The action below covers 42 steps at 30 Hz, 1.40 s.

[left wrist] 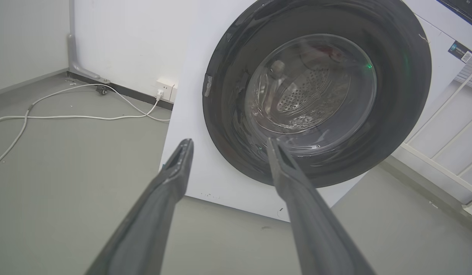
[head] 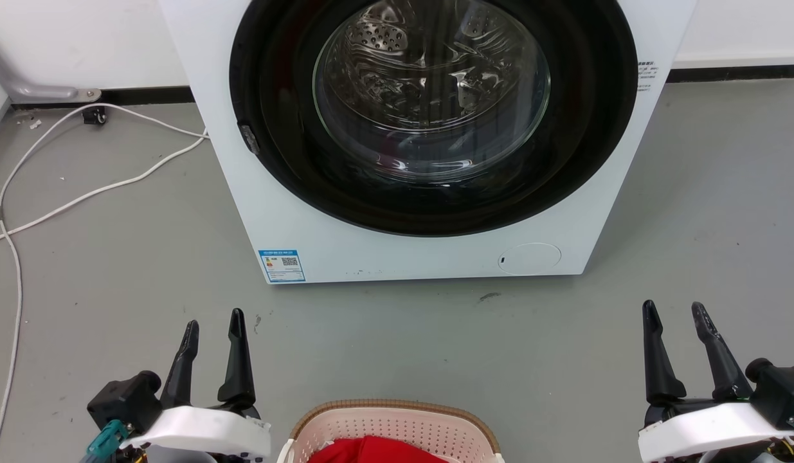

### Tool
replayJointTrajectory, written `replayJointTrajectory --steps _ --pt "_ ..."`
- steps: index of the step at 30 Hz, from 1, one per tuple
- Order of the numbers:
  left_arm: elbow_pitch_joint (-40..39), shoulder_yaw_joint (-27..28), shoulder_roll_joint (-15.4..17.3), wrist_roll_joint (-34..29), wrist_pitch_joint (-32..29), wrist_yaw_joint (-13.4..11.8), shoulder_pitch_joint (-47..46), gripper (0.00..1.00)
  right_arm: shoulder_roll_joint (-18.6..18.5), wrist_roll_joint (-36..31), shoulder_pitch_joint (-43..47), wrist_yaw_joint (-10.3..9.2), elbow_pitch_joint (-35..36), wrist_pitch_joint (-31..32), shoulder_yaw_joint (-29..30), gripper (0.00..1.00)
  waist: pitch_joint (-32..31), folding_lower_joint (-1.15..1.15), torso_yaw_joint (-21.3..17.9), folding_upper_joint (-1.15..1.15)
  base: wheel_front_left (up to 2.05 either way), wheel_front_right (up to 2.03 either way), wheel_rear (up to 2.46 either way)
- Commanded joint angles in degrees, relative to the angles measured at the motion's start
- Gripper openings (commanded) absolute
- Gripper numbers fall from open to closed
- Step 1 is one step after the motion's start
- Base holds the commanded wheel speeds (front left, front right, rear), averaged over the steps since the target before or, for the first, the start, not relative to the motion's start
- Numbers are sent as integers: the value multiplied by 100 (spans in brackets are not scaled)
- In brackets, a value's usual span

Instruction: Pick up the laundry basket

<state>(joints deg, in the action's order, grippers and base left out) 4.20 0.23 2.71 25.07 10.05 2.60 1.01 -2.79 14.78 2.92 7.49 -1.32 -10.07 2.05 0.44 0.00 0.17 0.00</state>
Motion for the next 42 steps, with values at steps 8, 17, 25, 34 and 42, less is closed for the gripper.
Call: replayJointTrajectory --steps 8,17,25,34,42 --pt "-50 -45 21 -508 147 -22 78 100 -16 -558 86 0 132 -139 -15 100 4 0 -3 0 0 0 0" --pt "-44 -84 23 -953 252 -63 118 100 -16 -987 153 -1 186 -255 -4 100 7 0 1 0 0 0 0" --pt "-55 -112 24 -1282 338 -107 161 100 -16 -1313 201 -1 243 -325 -15 100 13 0 8 0 0 0 0" --pt "-81 -147 24 -1669 434 -169 213 100 -16 -1708 232 -1 308 -430 -40 100 26 0 15 0 0 0 0" --pt "-104 -166 25 -1983 511 -209 246 100 -15 -1904 283 -1 332 -511 5 100 38 0 10 0 0 0 0"
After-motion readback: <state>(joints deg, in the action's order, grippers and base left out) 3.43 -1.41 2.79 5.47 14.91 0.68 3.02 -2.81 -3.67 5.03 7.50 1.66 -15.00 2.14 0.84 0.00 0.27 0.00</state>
